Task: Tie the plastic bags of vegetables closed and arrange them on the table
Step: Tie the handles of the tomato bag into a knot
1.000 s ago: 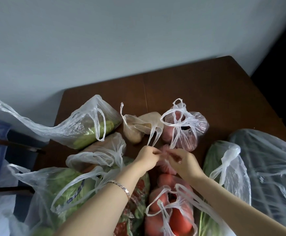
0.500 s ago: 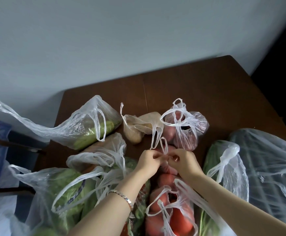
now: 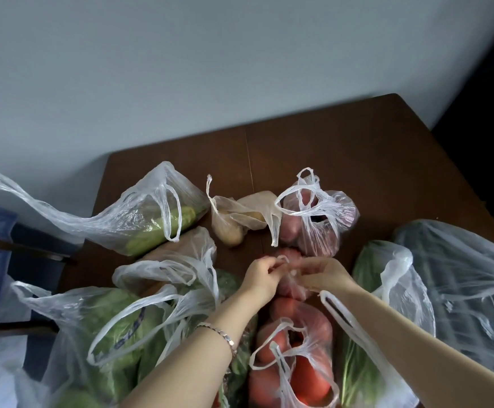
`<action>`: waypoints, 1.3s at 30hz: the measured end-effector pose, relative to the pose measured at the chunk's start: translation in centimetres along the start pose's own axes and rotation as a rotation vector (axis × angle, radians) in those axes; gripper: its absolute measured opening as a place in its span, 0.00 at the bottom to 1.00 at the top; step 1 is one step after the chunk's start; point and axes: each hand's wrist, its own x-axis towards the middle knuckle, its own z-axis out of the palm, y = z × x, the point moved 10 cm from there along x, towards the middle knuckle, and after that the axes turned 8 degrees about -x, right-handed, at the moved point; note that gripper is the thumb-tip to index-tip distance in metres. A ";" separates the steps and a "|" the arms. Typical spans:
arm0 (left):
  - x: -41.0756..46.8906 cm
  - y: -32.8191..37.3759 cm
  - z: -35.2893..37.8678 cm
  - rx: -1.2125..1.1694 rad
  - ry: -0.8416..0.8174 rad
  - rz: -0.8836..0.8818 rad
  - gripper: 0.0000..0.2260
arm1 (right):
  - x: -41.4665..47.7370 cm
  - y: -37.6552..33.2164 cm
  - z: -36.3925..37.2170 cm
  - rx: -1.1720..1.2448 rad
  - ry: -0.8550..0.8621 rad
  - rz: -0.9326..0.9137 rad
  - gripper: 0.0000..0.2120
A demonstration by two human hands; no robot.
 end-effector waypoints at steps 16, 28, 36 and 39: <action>0.4 -0.3 -1.1 0.146 0.028 -0.044 0.08 | -2.6 -5.3 2.2 -1.318 0.379 -0.865 0.11; 0.3 -1.7 -2.0 0.303 0.113 -0.117 0.08 | -1.5 -0.7 0.9 -1.142 0.160 -0.440 0.08; -1.7 3.9 -6.5 0.231 0.164 0.124 0.08 | -4.3 -4.6 3.0 -0.726 -0.178 -0.249 0.22; -3.5 5.0 -6.8 0.164 0.126 0.143 0.07 | -6.6 -3.1 6.9 -1.021 -0.443 -0.297 0.26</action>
